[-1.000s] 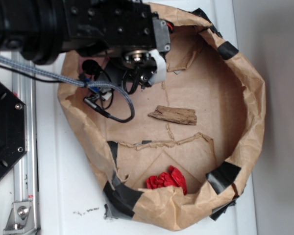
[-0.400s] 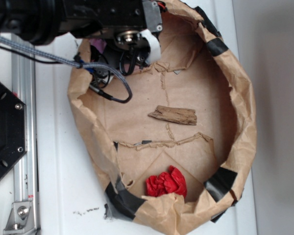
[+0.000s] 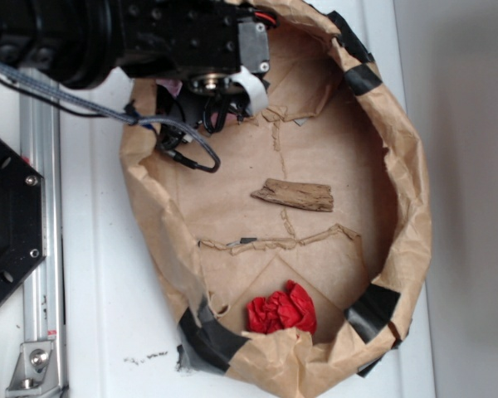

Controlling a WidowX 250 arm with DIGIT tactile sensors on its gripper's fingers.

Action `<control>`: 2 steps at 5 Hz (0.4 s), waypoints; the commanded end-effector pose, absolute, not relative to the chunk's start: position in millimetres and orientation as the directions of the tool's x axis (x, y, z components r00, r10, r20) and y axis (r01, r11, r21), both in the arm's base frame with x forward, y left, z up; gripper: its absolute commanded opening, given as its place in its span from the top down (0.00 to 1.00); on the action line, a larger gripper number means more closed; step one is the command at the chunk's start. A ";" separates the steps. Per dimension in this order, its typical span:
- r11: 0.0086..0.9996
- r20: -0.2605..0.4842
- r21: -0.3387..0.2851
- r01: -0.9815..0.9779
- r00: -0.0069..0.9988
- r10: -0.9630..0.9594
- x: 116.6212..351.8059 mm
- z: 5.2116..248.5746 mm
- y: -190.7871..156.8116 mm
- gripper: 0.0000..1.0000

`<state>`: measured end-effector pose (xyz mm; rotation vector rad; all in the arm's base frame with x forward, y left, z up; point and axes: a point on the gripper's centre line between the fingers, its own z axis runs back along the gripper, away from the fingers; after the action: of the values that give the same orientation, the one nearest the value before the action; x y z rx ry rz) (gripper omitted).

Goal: Grab the yellow duck.

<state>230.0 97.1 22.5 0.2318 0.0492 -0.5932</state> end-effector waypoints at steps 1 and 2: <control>0.798 -0.088 0.224 0.559 0.827 -0.555 231.1 22.7 92.9 1.00; 0.794 -0.097 0.210 0.570 0.820 -0.563 229.4 20.2 91.0 1.00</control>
<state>229.7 94.2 20.7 0.2200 0.0406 -0.6017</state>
